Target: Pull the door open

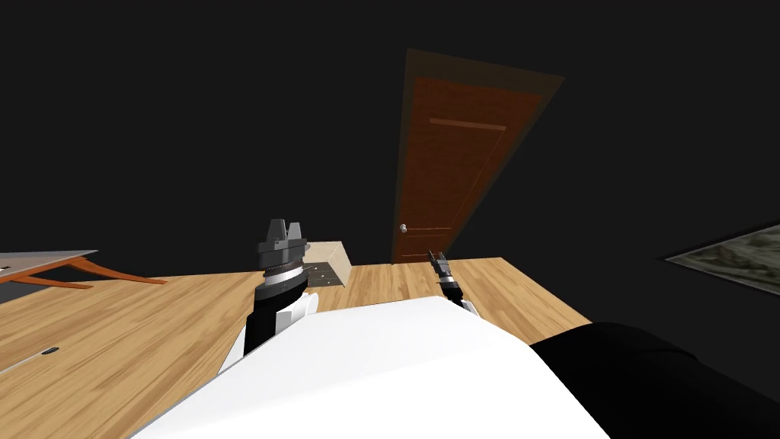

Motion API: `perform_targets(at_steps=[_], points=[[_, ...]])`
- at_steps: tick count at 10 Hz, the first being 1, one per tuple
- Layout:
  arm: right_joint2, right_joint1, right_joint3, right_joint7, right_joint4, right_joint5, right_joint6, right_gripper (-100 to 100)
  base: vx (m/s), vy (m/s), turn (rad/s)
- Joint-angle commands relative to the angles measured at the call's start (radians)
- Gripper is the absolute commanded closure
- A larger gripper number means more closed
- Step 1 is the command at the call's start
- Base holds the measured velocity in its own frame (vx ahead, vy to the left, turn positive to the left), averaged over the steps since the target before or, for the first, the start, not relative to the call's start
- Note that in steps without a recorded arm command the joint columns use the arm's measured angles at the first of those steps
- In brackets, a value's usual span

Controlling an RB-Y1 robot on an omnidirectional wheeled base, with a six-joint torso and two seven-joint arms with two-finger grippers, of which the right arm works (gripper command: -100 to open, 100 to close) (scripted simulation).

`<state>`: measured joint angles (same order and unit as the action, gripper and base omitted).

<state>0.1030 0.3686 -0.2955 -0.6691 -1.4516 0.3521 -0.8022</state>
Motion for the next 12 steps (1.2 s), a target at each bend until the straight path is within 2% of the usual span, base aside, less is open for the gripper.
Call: perform_targets(at_steps=[1,4,8,12], points=[[-0.001,-0.003,-0.009,-0.024,0.032,0.016,-0.016,-100,0.104,0.022,-0.003],[-0.003,-0.013,-0.035,-0.083,0.113,0.059,-0.051,-100,0.136,0.047,-0.010],[-0.007,-0.022,-0.059,-0.138,0.188,0.100,-0.084,-100,0.146,0.042,-0.008],[-0.014,-0.035,-0.093,-0.215,0.296,0.158,-0.130,-100,0.170,0.057,-0.011]])
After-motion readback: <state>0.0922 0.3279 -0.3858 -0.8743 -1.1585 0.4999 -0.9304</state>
